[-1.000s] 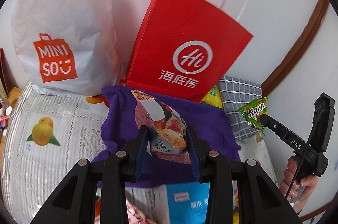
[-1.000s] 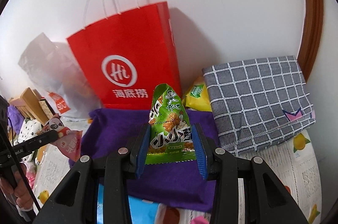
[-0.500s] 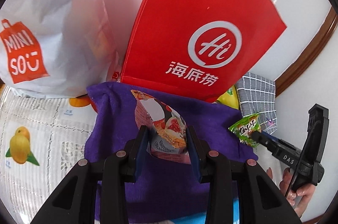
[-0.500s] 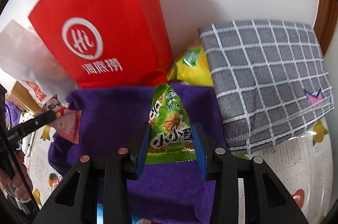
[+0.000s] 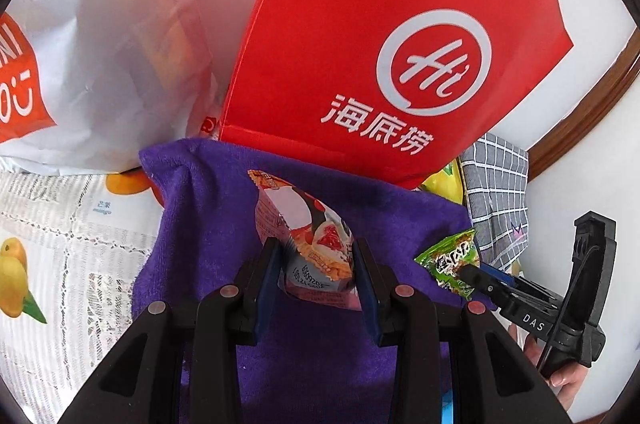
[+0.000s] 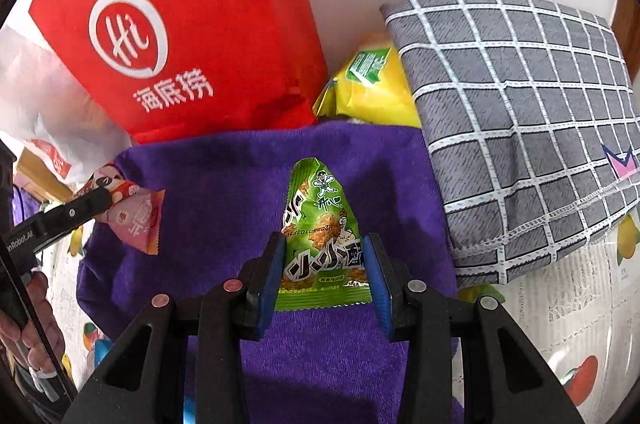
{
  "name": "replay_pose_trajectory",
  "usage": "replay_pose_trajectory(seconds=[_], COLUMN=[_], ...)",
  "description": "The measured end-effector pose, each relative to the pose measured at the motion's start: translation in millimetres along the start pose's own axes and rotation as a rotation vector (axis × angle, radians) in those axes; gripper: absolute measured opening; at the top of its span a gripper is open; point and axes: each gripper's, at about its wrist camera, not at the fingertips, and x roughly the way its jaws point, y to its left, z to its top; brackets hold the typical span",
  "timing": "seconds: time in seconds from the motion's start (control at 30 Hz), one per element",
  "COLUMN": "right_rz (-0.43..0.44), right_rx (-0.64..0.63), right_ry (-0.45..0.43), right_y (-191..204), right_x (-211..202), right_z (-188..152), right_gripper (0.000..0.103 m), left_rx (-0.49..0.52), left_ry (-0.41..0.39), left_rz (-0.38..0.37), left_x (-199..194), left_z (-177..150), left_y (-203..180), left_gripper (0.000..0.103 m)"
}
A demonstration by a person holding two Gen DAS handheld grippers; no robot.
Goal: Organize snacks
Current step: 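Open both tools to drop the snacks onto the purple towel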
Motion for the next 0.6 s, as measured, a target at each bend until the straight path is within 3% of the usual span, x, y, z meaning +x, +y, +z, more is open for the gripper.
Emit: replay_pose_trajectory(seconds=[0.23, 0.43, 0.5, 0.53, 0.6], right_rz=[-0.017, -0.024, -0.029, -0.030, -0.030], right_rx=[-0.023, -0.046, -0.051, -0.054, -0.059], right_ry=[0.008, -0.034, -0.053, -0.060, -0.084], right_y=[5, 7, 9, 10, 11], right_x=[2, -15, -24, -27, -36], right_z=[1, 1, 1, 2, 1], right_gripper=[0.041, 0.057, 0.060, 0.061, 0.061], left_rx=[-0.024, -0.012, 0.001, 0.010, 0.026], left_ry=[0.053, 0.103, 0.114, 0.110, 0.089], left_rz=[-0.013, 0.017, 0.036, 0.052, 0.068], left_x=[11, 13, 10, 7, -2], left_z=[-4, -7, -9, -11, -13], left_y=[7, 5, 3, 1, 0], left_gripper=[0.034, 0.036, 0.048, 0.060, 0.066])
